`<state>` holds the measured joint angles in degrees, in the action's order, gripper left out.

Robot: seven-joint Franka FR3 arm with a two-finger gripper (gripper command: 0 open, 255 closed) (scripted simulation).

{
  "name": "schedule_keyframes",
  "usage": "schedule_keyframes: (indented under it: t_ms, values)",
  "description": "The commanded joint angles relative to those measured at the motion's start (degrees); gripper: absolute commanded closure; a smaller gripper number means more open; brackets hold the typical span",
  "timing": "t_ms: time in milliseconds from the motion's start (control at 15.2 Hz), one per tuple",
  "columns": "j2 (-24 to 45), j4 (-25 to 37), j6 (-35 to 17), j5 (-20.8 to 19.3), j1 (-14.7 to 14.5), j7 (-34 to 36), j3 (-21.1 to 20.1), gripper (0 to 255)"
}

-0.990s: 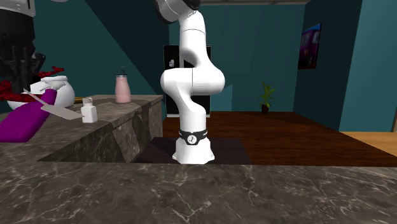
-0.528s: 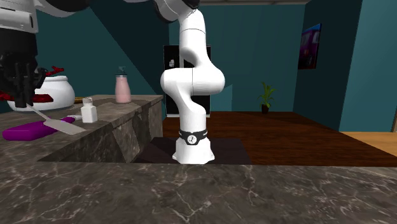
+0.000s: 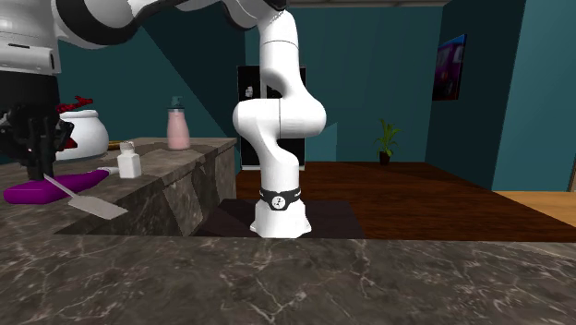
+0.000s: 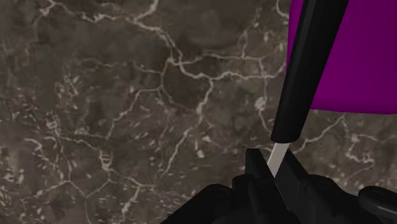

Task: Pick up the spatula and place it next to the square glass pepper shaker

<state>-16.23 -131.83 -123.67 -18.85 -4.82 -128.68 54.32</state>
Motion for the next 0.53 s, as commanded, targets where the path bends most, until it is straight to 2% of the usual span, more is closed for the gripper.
schedule_keyframes:
  t_ms: [0, 462]
  values:
    - [1.15, -0.8, -1.82, 0.59, -0.4, -0.54, 0.93, 255]
    - [5.68, -3.7, -8.28, 3.56, -2.08, -2.76, 4.01, 255]
